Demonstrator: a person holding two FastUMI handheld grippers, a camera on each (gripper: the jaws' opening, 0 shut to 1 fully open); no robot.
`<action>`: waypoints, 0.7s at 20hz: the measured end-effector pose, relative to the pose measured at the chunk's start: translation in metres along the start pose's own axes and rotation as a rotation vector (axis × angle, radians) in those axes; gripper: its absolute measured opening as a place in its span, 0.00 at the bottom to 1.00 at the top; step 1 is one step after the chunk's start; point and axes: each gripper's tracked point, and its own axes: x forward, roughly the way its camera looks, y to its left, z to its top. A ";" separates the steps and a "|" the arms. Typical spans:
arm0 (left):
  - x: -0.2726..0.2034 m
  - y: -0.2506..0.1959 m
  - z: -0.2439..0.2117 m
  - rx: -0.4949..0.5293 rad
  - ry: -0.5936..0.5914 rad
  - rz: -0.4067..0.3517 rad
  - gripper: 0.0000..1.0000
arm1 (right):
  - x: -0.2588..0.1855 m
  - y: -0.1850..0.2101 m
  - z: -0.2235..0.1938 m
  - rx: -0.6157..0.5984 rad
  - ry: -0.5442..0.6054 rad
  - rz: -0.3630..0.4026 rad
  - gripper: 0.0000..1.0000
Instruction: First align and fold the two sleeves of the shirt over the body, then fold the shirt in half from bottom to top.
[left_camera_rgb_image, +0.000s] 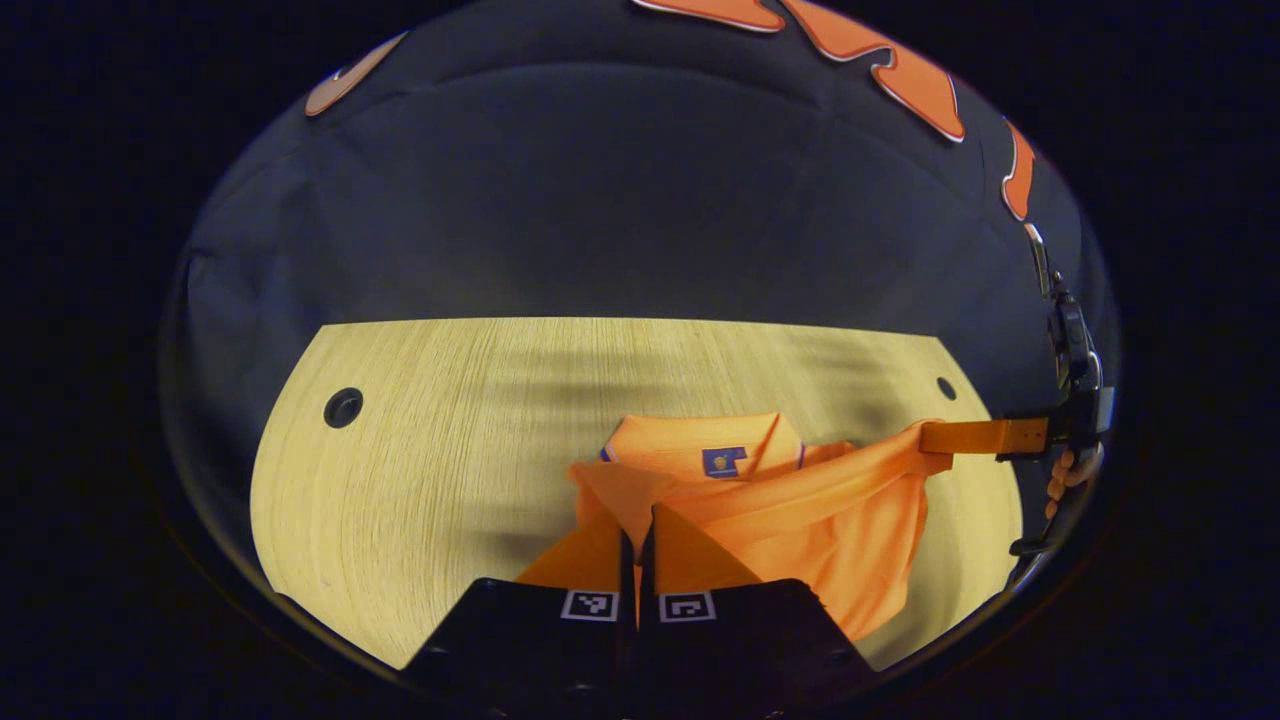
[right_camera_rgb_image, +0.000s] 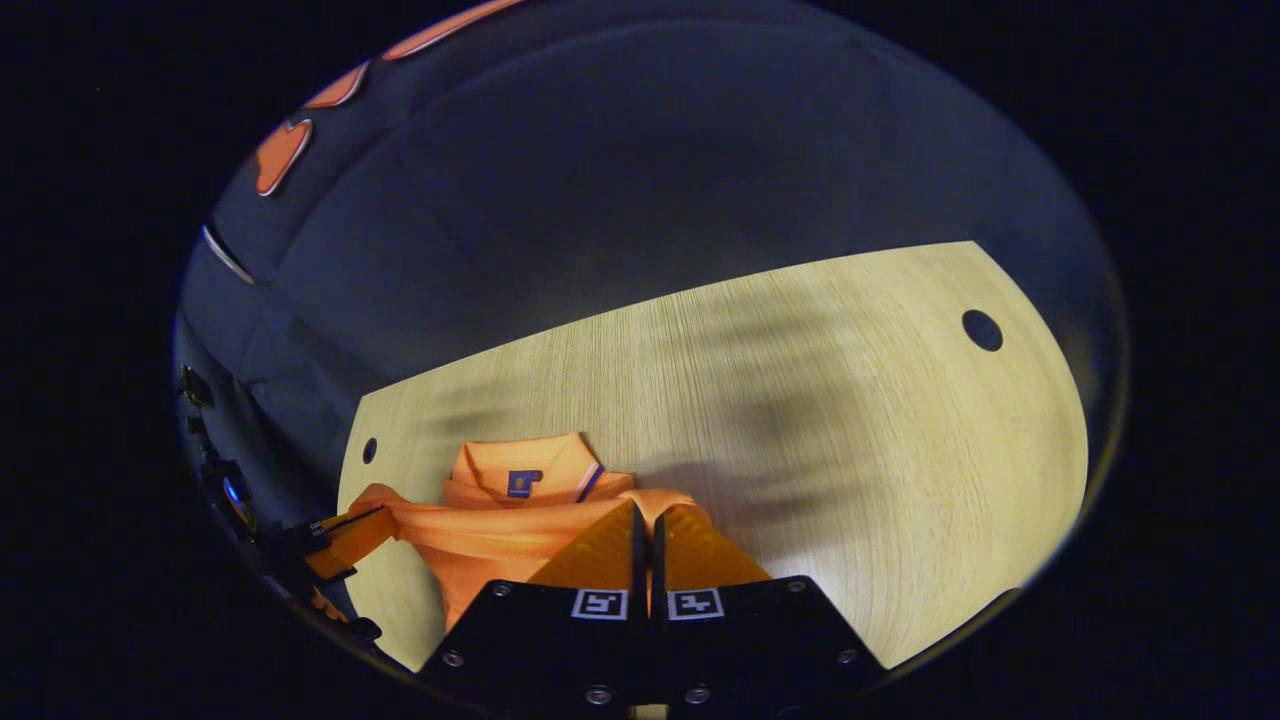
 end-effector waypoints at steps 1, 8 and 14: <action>0.001 -0.001 0.000 0.003 0.008 0.003 0.01 | 0.006 -0.002 -0.001 0.004 0.007 -0.004 0.01; 0.024 0.012 -0.001 -0.022 -0.006 0.046 0.35 | 0.031 -0.016 -0.004 -0.027 0.002 -0.048 0.32; -0.002 0.012 0.028 -0.048 -0.132 0.072 0.97 | 0.005 -0.009 0.006 -0.119 -0.072 -0.072 0.98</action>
